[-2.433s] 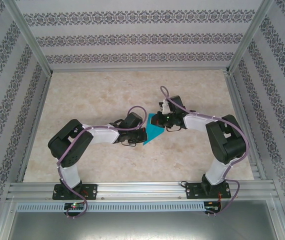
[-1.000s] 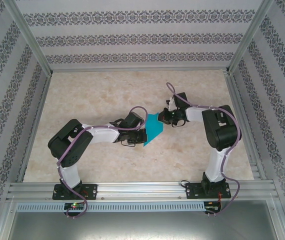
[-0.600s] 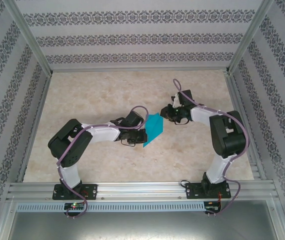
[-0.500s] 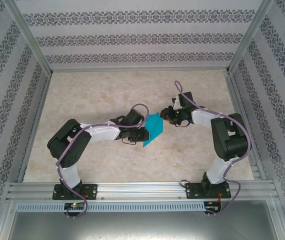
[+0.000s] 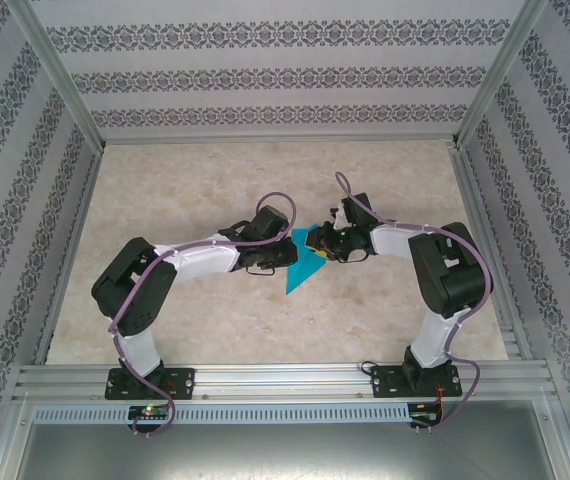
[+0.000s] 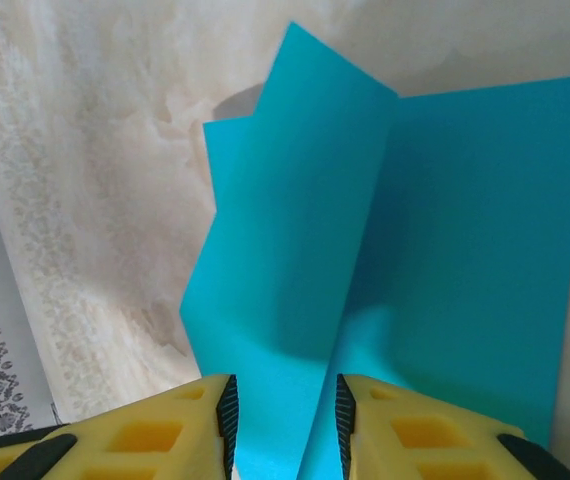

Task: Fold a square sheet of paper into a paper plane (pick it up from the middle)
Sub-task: Fourth fold the wing at the center of the table, then pick up the paper from the center of the table.

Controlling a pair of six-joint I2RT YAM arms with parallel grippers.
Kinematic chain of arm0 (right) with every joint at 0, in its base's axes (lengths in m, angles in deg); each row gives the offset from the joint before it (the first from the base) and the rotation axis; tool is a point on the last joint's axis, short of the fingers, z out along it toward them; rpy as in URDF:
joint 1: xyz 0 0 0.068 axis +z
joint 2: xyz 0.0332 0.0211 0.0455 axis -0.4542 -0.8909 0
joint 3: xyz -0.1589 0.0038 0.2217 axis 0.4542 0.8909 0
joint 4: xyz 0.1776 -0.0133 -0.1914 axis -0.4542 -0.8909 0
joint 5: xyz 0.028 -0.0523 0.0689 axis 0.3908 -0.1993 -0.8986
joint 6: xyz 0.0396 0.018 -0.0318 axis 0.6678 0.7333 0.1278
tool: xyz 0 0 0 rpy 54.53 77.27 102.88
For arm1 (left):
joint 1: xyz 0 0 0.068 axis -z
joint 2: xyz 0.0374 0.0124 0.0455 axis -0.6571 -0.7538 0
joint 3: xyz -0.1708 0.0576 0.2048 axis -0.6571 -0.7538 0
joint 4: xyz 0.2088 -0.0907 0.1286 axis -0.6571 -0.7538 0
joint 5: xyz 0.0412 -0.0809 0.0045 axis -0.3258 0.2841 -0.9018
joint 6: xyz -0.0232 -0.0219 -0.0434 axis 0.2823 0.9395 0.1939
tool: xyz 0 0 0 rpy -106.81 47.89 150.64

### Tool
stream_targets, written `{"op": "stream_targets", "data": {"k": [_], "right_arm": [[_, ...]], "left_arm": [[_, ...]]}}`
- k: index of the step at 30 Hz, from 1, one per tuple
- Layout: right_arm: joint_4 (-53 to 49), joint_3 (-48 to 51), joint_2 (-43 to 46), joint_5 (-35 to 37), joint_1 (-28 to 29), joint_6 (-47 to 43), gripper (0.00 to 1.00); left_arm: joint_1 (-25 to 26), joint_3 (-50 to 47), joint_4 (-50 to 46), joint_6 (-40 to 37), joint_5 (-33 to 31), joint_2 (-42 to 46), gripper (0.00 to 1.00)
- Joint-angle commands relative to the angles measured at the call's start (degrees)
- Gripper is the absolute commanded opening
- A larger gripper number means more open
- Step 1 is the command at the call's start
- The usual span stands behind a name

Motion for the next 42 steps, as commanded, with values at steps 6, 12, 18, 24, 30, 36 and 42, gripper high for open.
{"op": "stream_targets", "data": {"k": [6,12,18,24,30,36,42], "right_arm": [[-0.7,-2.3,-2.3,-0.9,1.1,-0.1,0.33],[0.4,-3.0,-3.3,-3.3,2.0,-0.1,0.32],[3.6,-1.5,-3.0,-5.0,3.2,0.5,0.27],[4.8,0.4,-2.6,-3.6,4.6,-0.9,0.26],[7.0,1.8,-2.1,-3.1,4.7,-1.3,0.13],[14.2,3.2,2.8,-6.1,3.7,0.8,0.02],[24.8,1.9,5.3,-13.9,2.1,9.5,0.02]], "left_arm": [[-1.5,1.1,-2.4,2.1,-1.8,-1.4,0.27],[-2.7,-0.2,-2.9,3.1,-2.5,-0.1,0.38],[-4.8,-3.0,-3.5,2.7,-2.9,2.9,0.57],[-6.4,-6.3,-3.6,1.8,-3.8,6.5,0.8],[-7.2,-10.4,-2.5,1.2,-6.0,11.5,0.97],[-9.4,-15.2,-0.6,2.3,-4.7,18.5,1.0],[-13.9,-21.1,8.0,7.6,7.6,25.9,1.0]]}}
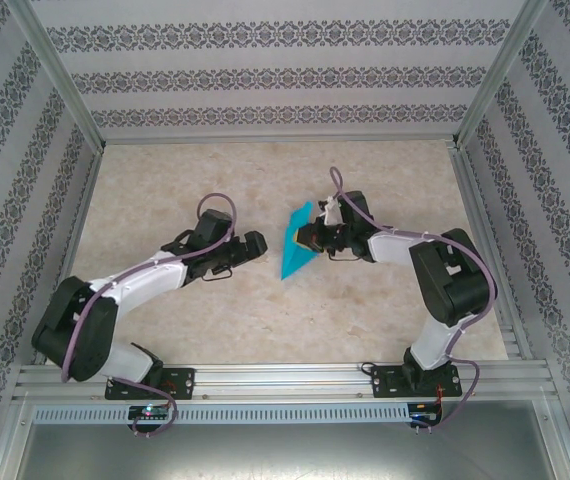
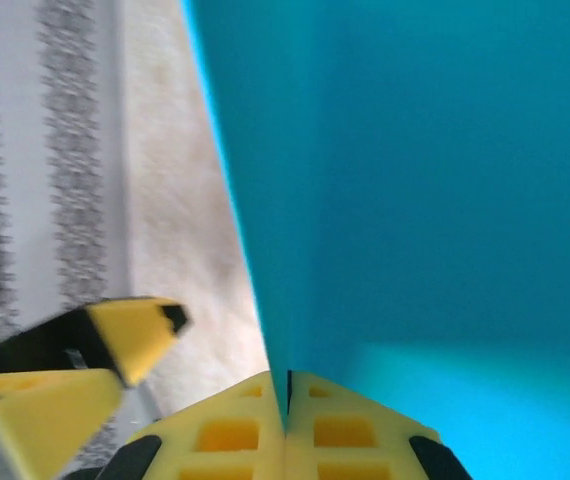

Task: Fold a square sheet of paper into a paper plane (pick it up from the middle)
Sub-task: Pick up the paper from the center of the table, then turn over the paper at the center of the table.

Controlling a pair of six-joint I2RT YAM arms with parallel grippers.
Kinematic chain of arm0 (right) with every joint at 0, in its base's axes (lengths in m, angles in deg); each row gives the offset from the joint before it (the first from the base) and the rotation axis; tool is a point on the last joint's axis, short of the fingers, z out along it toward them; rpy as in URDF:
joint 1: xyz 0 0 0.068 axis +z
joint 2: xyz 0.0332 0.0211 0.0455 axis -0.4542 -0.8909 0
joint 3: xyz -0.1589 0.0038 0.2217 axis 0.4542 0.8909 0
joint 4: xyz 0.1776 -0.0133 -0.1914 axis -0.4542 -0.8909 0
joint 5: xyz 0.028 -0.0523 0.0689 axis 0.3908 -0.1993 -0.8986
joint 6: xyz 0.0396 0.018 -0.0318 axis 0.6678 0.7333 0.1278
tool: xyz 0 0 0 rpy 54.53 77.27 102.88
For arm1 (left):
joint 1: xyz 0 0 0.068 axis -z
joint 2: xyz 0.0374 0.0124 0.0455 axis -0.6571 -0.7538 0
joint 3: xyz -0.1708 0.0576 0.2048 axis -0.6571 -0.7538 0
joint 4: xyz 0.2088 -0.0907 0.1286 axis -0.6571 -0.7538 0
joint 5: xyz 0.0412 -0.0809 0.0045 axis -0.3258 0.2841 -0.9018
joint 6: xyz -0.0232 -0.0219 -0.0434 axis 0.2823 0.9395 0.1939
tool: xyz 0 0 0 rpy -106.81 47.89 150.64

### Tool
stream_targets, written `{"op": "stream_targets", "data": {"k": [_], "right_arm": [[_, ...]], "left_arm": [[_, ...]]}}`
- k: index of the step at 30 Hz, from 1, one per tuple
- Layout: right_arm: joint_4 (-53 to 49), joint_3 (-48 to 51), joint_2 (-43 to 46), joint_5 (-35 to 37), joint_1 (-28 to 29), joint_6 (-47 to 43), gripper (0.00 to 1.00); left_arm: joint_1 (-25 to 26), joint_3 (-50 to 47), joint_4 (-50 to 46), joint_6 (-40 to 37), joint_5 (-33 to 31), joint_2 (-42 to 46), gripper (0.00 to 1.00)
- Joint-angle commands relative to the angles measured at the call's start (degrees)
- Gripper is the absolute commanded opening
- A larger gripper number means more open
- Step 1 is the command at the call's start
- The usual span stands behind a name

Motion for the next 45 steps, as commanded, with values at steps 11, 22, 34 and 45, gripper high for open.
{"op": "stream_targets", "data": {"k": [11,22,34,45], "right_arm": [[24.7,-5.3,0.7,-8.3,1.3,23.9,0.02],[28.4,-8.1,-1.1,-8.1,4.4,30.2,0.03],[28.6,-7.4,-1.2,-7.1,5.4,31.2,0.03],[22.4,-9.3,-0.1,-9.9,4.5,30.6,0.08]], "left_arm": [[-2.8,-8.2,30.7,19.9,21.6,6.4,1.0],[-6.1,-6.7,44.2,30.1,23.9,3.4,0.87],[-7.3,-2.2,38.6,25.7,29.2,5.0,0.54],[-7.3,-0.7,31.2,21.3,29.4,6.3,0.18]]}}
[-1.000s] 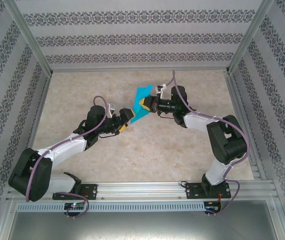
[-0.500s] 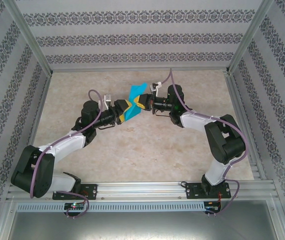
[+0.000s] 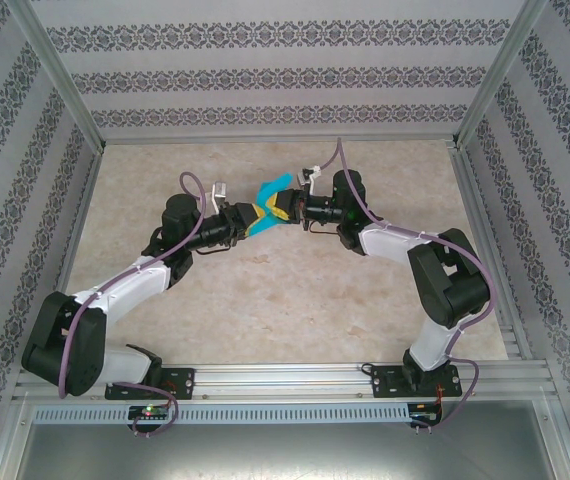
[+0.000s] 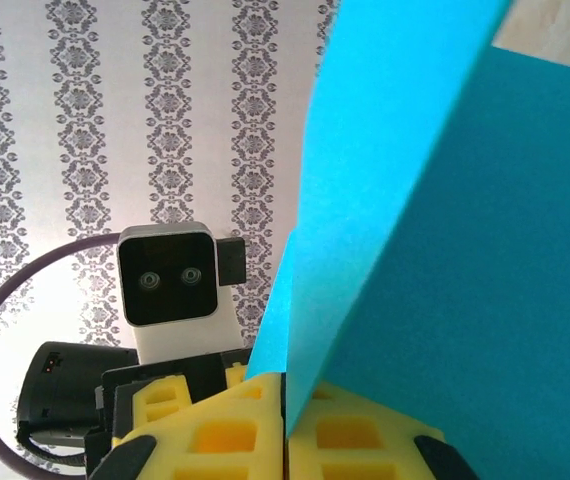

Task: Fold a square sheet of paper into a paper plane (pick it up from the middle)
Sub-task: Turn over the paper at the center of the table.

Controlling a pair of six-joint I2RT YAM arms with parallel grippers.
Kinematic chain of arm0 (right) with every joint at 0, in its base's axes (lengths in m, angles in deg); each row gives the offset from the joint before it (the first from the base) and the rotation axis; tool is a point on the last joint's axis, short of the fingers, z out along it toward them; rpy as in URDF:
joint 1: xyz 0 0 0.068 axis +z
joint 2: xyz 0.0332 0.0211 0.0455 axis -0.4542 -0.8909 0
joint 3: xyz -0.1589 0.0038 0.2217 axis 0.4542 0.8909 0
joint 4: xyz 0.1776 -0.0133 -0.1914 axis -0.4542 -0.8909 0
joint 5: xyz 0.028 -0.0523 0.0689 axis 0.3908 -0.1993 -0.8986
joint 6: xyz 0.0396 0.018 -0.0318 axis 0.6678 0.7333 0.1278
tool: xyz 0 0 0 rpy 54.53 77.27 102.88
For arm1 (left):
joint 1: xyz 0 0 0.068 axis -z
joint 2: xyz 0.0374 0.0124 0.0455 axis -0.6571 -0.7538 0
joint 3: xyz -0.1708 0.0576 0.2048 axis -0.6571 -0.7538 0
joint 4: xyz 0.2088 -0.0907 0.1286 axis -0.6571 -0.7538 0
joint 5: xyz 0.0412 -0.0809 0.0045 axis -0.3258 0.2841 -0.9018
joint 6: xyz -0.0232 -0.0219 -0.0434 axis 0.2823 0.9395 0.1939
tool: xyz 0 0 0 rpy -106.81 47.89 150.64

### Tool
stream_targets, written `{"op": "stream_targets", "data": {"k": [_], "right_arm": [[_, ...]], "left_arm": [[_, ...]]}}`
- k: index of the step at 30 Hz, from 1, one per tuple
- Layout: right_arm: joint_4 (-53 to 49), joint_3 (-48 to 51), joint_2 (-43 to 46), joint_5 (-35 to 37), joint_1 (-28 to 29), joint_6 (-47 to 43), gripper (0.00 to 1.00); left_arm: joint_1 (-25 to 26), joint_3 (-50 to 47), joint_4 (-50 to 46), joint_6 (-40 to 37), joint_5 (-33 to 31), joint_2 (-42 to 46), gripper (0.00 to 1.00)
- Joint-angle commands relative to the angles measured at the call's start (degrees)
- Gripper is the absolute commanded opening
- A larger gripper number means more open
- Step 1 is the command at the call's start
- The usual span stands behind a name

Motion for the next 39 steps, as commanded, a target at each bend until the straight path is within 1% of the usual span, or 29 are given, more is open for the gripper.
{"op": "stream_targets", "data": {"k": [1,4,5,7,9,11,13,15,16,19,22,23,25,28,30,31,35,39], "right_arm": [[-2.6,-2.0,0.8,-2.1,-0.6,-0.8,0.09],[-5.7,-2.5,2.0,-2.7,-2.0,-2.2,0.15],[-7.5,-2.7,2.5,-2.9,-2.5,-3.3,0.21],[-12.7,-3.1,4.0,-2.3,-3.7,-6.8,0.29],[-22.8,-3.5,6.0,0.0,-5.3,-13.4,0.38],[-34.1,-3.7,9.0,4.5,-6.4,-21.4,0.48],[-43.6,-3.5,12.3,11.5,-7.1,-28.7,0.56],[-49.4,-2.7,15.4,18.3,-7.0,-33.0,0.63],[-51.0,-2.0,16.9,21.5,-7.0,-34.4,0.67],[-53.8,-0.3,19.7,29.1,-7.0,-36.7,0.75],[-55.0,0.8,20.7,33.9,-7.0,-37.2,0.78],[-54.8,1.3,20.9,34.9,-7.1,-37.2,0.79],[-53.4,2.7,21.5,36.6,-7.0,-36.9,0.79],[-53.8,3.3,22.2,39.6,-7.0,-35.8,0.79],[-54.4,3.6,22.9,41.3,-7.1,-35.6,0.79],[-54.6,3.9,23.2,42.1,-7.0,-35.7,0.79],[-53.4,6.0,24.6,44.0,-7.2,-34.9,0.79],[-48.4,9.2,25.8,41.5,-8.0,-32.9,0.79]], "left_arm": [[-0.5,2.1,-4.5,-3.6,0.5,2.6,0.17],[-0.6,3.1,-7.4,-5.7,0.2,2.8,0.14],[-0.6,3.7,-9.3,-6.9,0.2,2.8,0.12],[-0.7,5.3,-14.0,-9.9,-0.2,2.8,0.11],[-0.7,7.8,-23.4,-14.7,-2.9,2.9,0.11],[-0.7,11.2,-33.8,-20.6,-7.2,2.8,0.1],[-0.6,16.0,-47.4,-27.9,-14.4,2.0,0.09],[-0.5,20.5,-57.9,-33.5,-22.3,0.6,0.09],[-0.3,22.9,-62.7,-36.7,-25.8,-0.6,0.09],[1.4,29.6,-75.5,-42.9,-36.1,-4.8,0.09],[4.9,34.8,-84.2,-45.5,-49.0,-8.7,0.08],[6.1,36.4,-86.6,-46.0,-52.6,-10.0,0.09],[9.1,38.9,-90.3,-45.9,-61.8,-12.9,0.08],[12.3,43.3,-94.7,-44.4,-68.8,-18.2,0.09],[14.4,45.8,-96.3,-43.6,-71.6,-21.6,0.09],[15.3,46.7,-96.5,-43.3,-72.1,-23.3,0.1],[18.7,49.0,-95.2,-39.8,-70.1,-30.4,0.13],[21.5,53.2,-94.0,-39.5,-67.1,-36.6,0.2]]}}
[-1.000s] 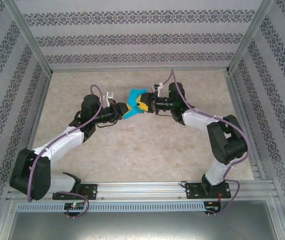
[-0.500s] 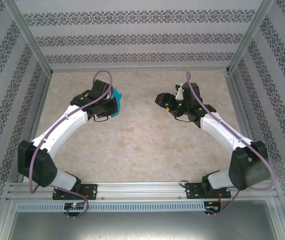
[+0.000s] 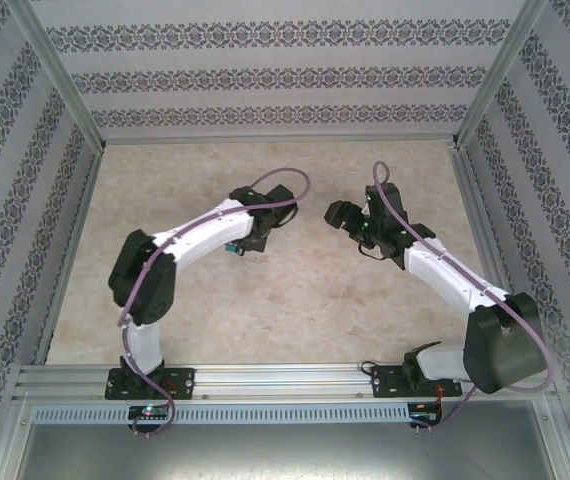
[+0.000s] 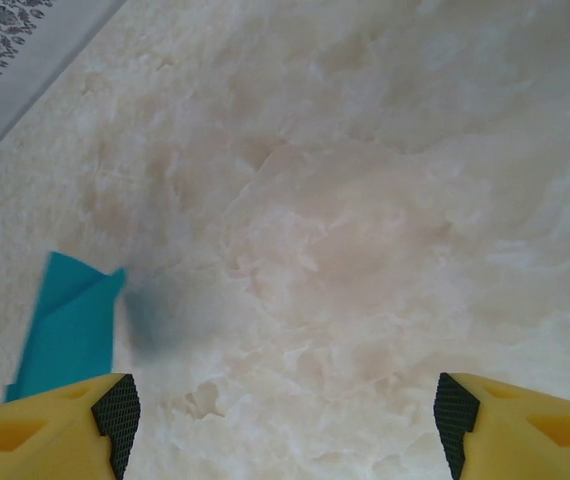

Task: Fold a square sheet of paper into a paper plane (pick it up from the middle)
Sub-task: Turn over the paper at the center of the table.

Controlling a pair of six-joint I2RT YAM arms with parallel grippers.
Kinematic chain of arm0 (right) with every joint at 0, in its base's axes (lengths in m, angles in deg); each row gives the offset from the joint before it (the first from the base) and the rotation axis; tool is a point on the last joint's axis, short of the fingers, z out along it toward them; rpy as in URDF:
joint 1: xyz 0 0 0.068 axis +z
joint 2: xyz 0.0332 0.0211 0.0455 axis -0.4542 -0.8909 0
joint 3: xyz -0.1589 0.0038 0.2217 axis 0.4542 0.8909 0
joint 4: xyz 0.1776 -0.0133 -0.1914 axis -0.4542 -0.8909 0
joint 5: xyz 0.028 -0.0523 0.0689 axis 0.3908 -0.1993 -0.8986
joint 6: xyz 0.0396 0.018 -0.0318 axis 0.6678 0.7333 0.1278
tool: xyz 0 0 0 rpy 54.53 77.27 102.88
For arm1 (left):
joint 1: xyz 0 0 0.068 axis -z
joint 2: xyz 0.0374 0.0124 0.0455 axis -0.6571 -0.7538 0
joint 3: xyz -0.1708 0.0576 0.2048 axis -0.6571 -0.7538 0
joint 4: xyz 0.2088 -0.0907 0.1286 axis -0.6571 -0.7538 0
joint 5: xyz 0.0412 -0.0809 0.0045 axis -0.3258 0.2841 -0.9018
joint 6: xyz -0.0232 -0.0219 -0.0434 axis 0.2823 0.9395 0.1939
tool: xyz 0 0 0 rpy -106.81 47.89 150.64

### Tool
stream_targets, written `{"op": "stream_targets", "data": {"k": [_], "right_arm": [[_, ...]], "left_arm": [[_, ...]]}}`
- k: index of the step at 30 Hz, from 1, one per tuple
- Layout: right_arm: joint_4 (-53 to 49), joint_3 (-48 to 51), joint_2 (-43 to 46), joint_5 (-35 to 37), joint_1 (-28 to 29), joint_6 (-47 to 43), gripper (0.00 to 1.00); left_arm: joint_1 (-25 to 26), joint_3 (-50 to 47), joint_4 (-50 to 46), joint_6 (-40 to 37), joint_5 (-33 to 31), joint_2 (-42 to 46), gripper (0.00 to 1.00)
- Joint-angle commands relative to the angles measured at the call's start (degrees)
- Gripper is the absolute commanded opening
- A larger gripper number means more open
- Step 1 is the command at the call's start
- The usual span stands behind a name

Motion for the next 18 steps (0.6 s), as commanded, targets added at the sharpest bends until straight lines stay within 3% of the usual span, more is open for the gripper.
{"op": "stream_targets", "data": {"k": [1,9,14,18], "right_arm": [[3.4,2.1,1.1,0.5,-0.8,1.8,0.79],[1.9,2.7,1.6,-0.2,-1.6,2.7,0.78],[1.9,0.8,-1.7,-2.1,0.3,1.4,0.76],[2.2,-2.1,-6.2,-0.8,6.4,0.5,0.69]], "left_arm": [[1.9,2.8,-0.4,1.1,1.7,-2.7,0.22],[0.7,0.9,13.2,0.1,17.6,0.3,0.63],[-3.8,-7.3,23.7,2.9,24.7,7.7,0.78],[-8.6,-16.9,30.8,7.0,25.9,14.5,0.89]]}}
